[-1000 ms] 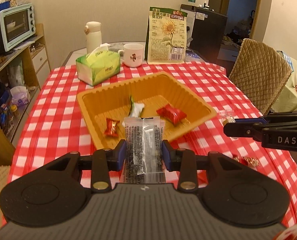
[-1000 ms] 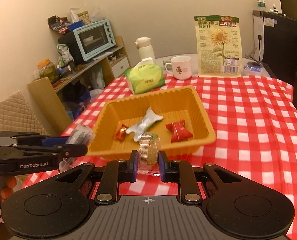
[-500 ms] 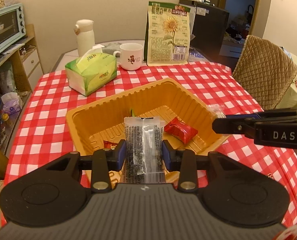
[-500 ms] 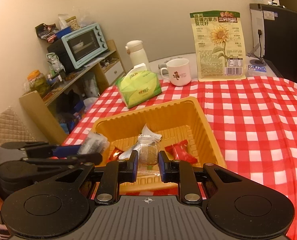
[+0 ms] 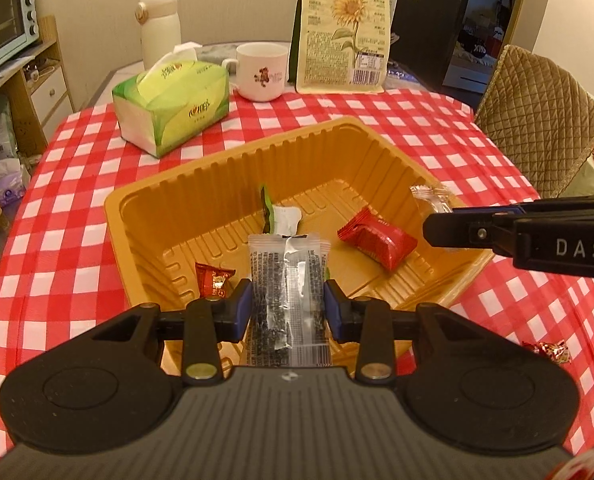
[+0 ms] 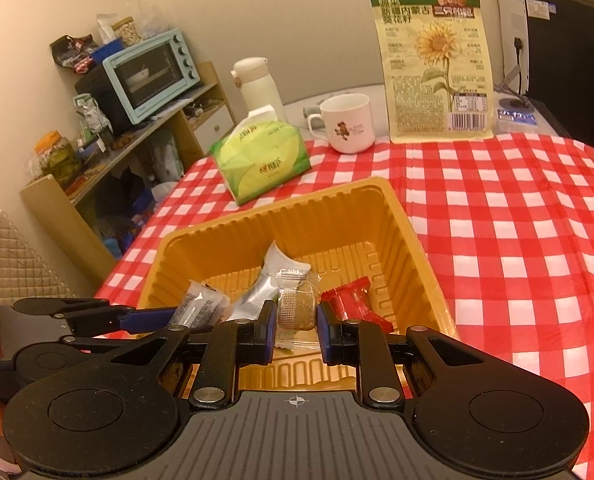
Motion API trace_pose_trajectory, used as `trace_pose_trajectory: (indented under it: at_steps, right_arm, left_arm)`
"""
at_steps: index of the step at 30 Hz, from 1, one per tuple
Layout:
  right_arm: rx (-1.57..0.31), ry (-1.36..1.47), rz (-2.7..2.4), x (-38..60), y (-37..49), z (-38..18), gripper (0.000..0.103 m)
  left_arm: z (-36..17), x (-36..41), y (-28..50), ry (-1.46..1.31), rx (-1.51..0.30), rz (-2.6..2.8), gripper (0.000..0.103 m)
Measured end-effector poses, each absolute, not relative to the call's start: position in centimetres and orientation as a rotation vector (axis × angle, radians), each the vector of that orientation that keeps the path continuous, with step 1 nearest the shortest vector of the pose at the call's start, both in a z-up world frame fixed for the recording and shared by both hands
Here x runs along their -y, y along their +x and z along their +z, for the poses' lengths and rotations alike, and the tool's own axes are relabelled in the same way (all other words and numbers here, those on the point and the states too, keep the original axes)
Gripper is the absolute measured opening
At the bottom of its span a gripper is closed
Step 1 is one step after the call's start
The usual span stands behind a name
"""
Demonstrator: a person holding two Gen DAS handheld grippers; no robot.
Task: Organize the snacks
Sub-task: 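Lower both snacks into the orange tray and open both tools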
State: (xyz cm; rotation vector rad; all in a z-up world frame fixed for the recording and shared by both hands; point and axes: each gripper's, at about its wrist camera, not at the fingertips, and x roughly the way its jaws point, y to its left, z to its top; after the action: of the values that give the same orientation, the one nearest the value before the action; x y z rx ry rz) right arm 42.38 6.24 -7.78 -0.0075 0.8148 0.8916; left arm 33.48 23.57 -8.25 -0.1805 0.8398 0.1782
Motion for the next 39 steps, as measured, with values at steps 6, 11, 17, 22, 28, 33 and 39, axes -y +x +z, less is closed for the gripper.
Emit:
trace_pose_trajectory:
  at_steps: [6, 11, 17, 22, 28, 33, 39]
  right_arm:
    - [-0.838, 0.001, 0.886, -6.7, 43.0, -8.4, 0.022]
    - [-0.850, 0.004, 0.885, -7.0, 43.4, -8.6, 0.022]
    - [-0.855, 0.007, 0.883, -7.3, 43.6, -8.6, 0.022]
    - [-0.871, 0.018, 0.884, -7.8, 43.9, -9.0, 0.022]
    - [-0.903, 0.024, 0.885, -8.5, 44.1, -9.7, 0.022]
    - [-0.903, 0.041, 0.884, -8.6, 44.2, -9.8, 0.022]
    - [-0.877, 0.063, 0.862, -8.0, 44.1, -9.3, 0.064]
  left_arm:
    - [-9.0, -24.0, 33.8, -0.196, -0.858, 0.173, 0.032]
    - [-8.7, -24.1, 33.8, -0.202, -0.854, 0.160, 0.033]
    - [-8.1, -24.5, 33.6, -0.217, -0.843, 0.158, 0.036]
    - [-7.8, -24.9, 33.5, -0.225, -0.831, 0.160, 0.040]
    - [-7.7, -25.1, 33.2, -0.229, -0.828, 0.165, 0.043]
    - [-7.5, -25.2, 32.9, -0.230, -0.826, 0.169, 0.049]
    - [-7.1, -24.9, 32.4, -0.225, -0.817, 0.178, 0.060]
